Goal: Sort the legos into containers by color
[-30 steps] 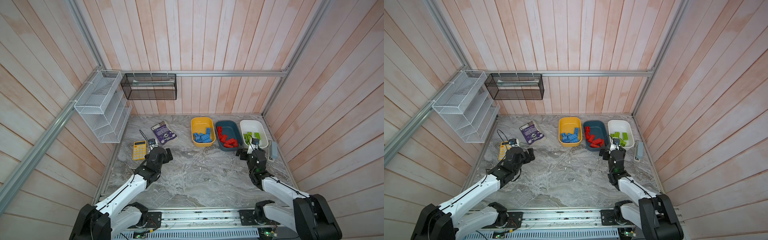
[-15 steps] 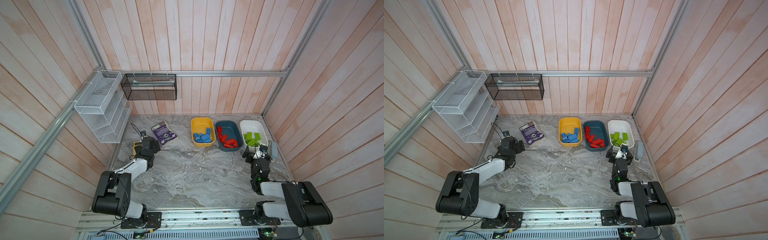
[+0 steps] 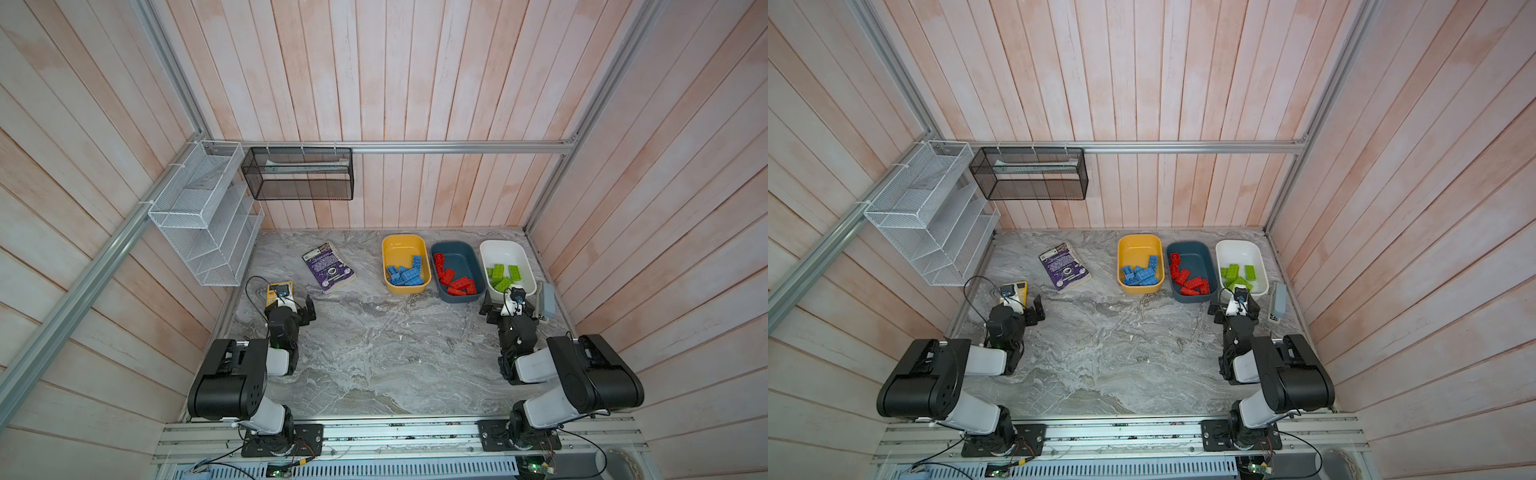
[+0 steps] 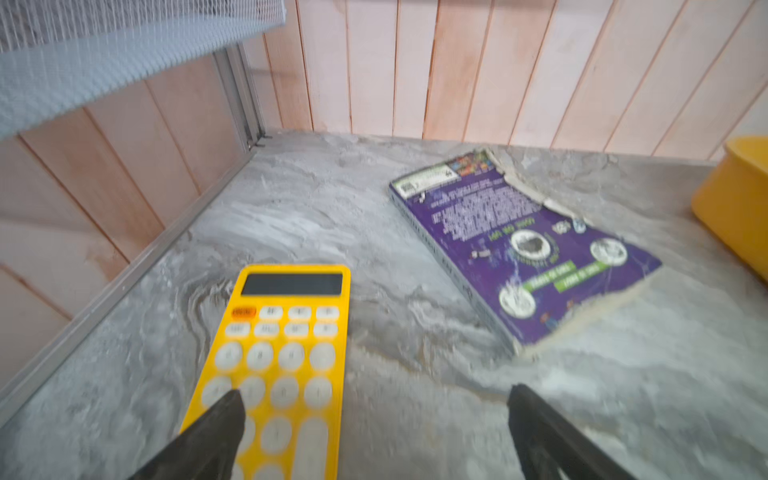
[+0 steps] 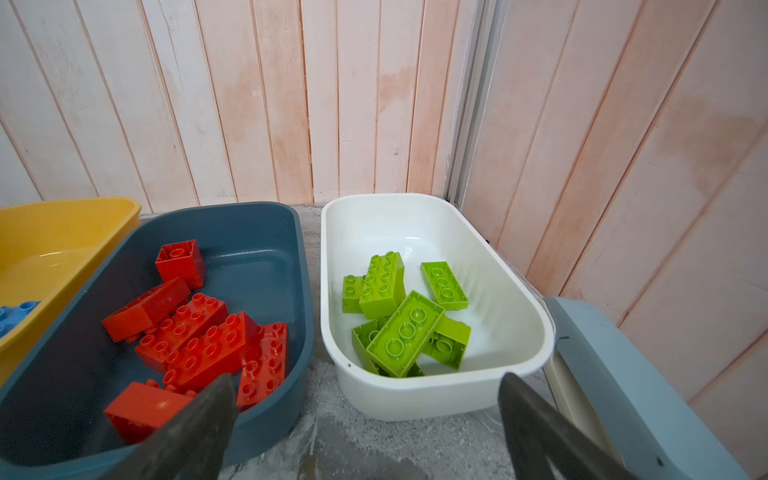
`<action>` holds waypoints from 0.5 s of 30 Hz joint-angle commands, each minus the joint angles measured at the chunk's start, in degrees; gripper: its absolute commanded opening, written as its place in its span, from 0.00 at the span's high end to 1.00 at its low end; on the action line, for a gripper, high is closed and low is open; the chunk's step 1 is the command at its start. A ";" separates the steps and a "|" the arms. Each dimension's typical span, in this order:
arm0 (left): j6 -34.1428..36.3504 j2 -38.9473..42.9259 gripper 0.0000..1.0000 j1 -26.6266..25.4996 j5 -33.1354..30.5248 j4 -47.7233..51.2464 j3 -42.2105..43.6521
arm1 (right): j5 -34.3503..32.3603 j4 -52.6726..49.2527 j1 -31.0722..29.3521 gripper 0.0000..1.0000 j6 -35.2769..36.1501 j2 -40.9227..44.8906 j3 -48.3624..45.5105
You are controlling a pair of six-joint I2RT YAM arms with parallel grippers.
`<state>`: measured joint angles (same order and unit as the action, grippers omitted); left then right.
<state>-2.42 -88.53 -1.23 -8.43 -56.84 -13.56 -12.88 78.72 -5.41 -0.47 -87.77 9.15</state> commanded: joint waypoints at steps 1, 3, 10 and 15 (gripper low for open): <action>0.09 0.48 0.00 0.97 2.32 -4.89 -3.65 | 5.19 -4.94 2.00 0.00 -0.39 -0.01 3.09; -0.37 -0.33 0.00 2.65 4.57 -8.04 -2.63 | 6.15 -5.32 2.67 0.00 -0.74 -0.11 3.51; 0.14 0.24 0.00 1.76 3.06 -6.94 -2.70 | 6.23 -5.10 2.62 0.00 -0.67 -0.21 3.48; 0.11 0.36 0.00 1.76 3.15 -6.79 -2.68 | 6.91 -5.60 2.94 0.00 -0.76 -0.30 3.77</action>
<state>-2.59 -88.60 0.69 -5.98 -62.41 -15.94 -7.16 74.04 -2.87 -0.67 -87.77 12.16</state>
